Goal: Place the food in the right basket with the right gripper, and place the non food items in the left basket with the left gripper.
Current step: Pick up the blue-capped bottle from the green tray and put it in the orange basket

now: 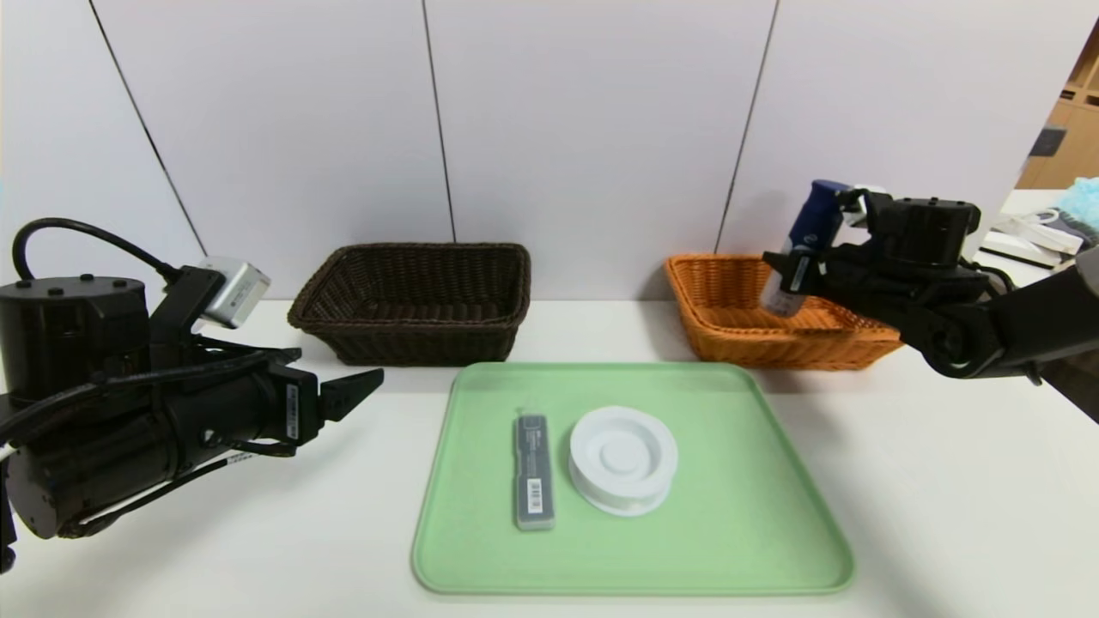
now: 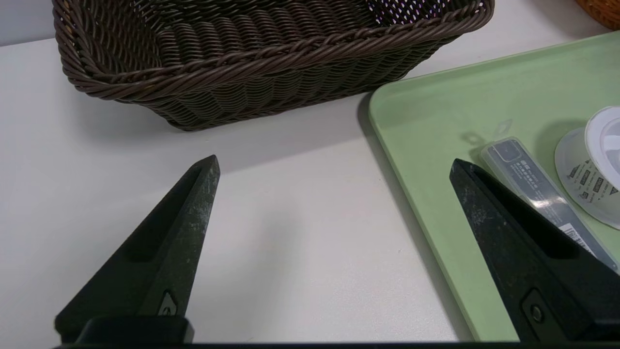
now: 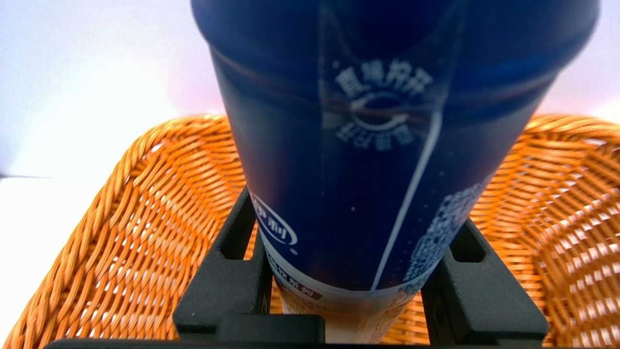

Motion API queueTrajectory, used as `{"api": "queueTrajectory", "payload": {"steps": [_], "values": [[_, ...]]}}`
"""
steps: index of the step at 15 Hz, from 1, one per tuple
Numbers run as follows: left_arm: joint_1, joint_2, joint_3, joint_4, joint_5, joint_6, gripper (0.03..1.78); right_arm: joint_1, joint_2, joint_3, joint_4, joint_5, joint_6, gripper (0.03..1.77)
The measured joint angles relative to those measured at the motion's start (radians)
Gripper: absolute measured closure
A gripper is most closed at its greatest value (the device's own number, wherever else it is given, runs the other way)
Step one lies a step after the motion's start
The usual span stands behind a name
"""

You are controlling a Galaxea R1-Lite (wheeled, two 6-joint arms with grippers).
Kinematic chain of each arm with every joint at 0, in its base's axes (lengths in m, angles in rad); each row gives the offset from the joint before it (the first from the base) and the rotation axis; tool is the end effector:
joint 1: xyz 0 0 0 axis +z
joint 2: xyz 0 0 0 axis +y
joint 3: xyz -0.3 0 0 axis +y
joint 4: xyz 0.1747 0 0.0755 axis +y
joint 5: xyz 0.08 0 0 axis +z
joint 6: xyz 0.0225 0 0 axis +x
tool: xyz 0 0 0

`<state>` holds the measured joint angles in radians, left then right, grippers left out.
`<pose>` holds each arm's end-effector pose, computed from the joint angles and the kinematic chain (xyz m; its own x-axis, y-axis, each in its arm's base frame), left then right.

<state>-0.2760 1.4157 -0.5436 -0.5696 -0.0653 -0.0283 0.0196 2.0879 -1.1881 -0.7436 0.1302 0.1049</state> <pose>0.2128 -0.0618 0.1807 0.8987 -0.3224 -0.2973 0.3236 0.9450 -0.0464 0.4170 0.0111 0.1550 0.9767 0.1490 -0.1542 -0.1306 0.9837 0.1235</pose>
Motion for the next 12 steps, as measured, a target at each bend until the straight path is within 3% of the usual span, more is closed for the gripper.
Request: {"api": "queueTrajectory", "payload": {"steps": [12], "values": [[0.000,0.026,-0.009,-0.002,-0.001,-0.003,0.12,-0.001,0.042,-0.001,-0.002,0.001,-0.001,0.99]]}}
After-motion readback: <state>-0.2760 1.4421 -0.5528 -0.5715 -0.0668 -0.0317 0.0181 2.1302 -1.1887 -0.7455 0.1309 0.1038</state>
